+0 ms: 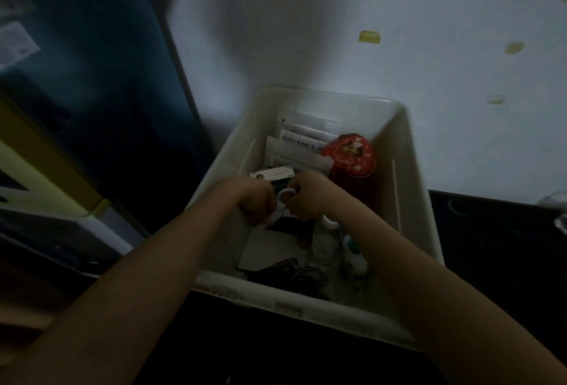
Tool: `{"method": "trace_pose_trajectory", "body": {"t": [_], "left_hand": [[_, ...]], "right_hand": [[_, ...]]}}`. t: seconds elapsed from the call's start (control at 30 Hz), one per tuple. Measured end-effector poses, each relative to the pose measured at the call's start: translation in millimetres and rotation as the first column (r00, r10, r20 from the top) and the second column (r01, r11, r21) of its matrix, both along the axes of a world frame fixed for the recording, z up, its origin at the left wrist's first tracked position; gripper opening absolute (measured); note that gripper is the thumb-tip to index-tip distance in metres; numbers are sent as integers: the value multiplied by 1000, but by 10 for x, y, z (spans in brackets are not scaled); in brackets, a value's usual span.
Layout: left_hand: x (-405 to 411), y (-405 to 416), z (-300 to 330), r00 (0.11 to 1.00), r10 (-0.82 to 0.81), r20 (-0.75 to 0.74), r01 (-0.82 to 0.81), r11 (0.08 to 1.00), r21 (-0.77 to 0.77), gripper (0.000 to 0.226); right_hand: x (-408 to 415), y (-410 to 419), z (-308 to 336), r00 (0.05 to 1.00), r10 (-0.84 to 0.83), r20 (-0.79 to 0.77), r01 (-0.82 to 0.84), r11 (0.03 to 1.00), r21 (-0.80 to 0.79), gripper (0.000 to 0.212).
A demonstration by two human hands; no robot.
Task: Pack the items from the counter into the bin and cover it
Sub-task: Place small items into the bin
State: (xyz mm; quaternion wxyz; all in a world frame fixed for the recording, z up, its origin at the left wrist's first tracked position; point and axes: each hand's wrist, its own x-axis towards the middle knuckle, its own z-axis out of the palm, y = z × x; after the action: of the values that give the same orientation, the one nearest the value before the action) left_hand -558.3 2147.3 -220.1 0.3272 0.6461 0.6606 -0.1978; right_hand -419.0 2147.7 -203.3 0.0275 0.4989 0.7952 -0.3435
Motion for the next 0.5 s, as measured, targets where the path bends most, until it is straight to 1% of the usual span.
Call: {"method": "trace_pose_trajectory", "body": {"t": [0.07,0.1,0.17,0.23,0.3,0.37,0.43,0.5], "left_hand": [[-28,59,-141,993,-91,-68,82,989,-124,27],[-38,85,-226,985,-141,-97,124,978,-168,29],[-50,122,-399,959,-237,-157,188,943,-276,35],[-61,133,-552,938,-303,-169,220,896,-386,40],[-61,102,-665,935,-318,-154,229,877,-423,42],[-30,47,-753,943,-305,-136,222,876,-428,41],[24,5,-808,949,-296,-111,207,847,-489,39],[52,10,-836,964,-259,-54,190,819,-542,36]], "right_hand": [[-61,-5,-130,996,63,61,-57,994,-94,25],[-77,-12,-228,990,105,94,-94,989,-115,26],[-92,-42,-435,964,195,181,-171,975,-141,24],[-98,-67,-634,937,265,229,-223,956,-193,22],[-92,-80,-769,916,311,252,-250,937,-245,17],[-72,-94,-872,877,372,304,-299,918,-262,6],[-48,-123,-979,825,439,356,-341,888,-307,6],[-39,-170,-1059,756,525,391,-386,840,-381,23]]}}
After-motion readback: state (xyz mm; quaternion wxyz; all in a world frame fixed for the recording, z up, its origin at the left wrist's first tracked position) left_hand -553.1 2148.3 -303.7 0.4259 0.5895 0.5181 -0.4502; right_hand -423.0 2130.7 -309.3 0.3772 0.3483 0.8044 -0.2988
